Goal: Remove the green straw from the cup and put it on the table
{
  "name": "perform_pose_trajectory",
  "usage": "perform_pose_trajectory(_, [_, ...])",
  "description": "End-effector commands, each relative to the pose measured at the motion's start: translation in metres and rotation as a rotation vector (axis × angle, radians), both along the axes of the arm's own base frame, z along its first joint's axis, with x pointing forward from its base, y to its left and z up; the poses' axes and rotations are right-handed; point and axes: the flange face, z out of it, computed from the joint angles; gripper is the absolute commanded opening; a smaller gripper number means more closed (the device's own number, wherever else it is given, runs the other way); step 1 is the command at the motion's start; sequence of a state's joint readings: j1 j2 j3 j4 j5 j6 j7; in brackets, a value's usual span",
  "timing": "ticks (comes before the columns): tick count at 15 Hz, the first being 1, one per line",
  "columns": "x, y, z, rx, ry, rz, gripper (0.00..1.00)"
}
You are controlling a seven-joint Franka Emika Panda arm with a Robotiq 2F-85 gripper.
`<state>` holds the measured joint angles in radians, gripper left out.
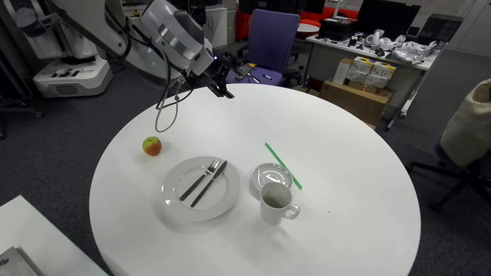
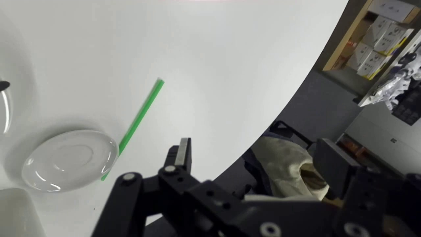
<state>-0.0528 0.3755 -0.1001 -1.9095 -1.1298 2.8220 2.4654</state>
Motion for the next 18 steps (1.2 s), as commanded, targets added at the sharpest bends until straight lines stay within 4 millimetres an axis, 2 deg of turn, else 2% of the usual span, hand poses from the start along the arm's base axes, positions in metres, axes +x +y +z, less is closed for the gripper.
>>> perform_pose_trajectory(1, [-0.062, -0.022, 0.026, 0.154, 0.011, 0.059, 1.0])
perform_pose_trajectory(4, [-0.102, -0.024, 0.014, 0.259, 0.047, 0.089, 1.0])
perform_pose_trajectory(5, [-0.116, -0.019, 0.003, 0.293, 0.064, 0.095, 1.0])
perform_pose_trajectory(6, [-0.121, -0.009, -0.008, 0.329, 0.085, 0.105, 1.0])
perform_pose_trajectory(8, [-0.117, 0.014, -0.029, 0.409, 0.145, 0.129, 1.0])
perform_pose_trajectory(10, [-0.107, 0.038, -0.035, 0.487, 0.222, 0.175, 1.0])
perform_pose_trajectory(12, [-0.11, 0.05, -0.026, 0.55, 0.348, 0.21, 1.0])
perform_pose_trajectory(13, [-0.13, 0.05, -0.031, 0.562, 0.422, 0.2, 1.0])
perform_pose_trajectory(14, [-0.14, 0.047, -0.031, 0.572, 0.488, 0.179, 1.0])
perform_pose_trajectory(15, [-0.15, 0.042, -0.027, 0.558, 0.546, 0.139, 1.0])
perform_pose_trajectory(18, [-0.167, 0.009, 0.015, 0.456, 0.633, 0.026, 1.0])
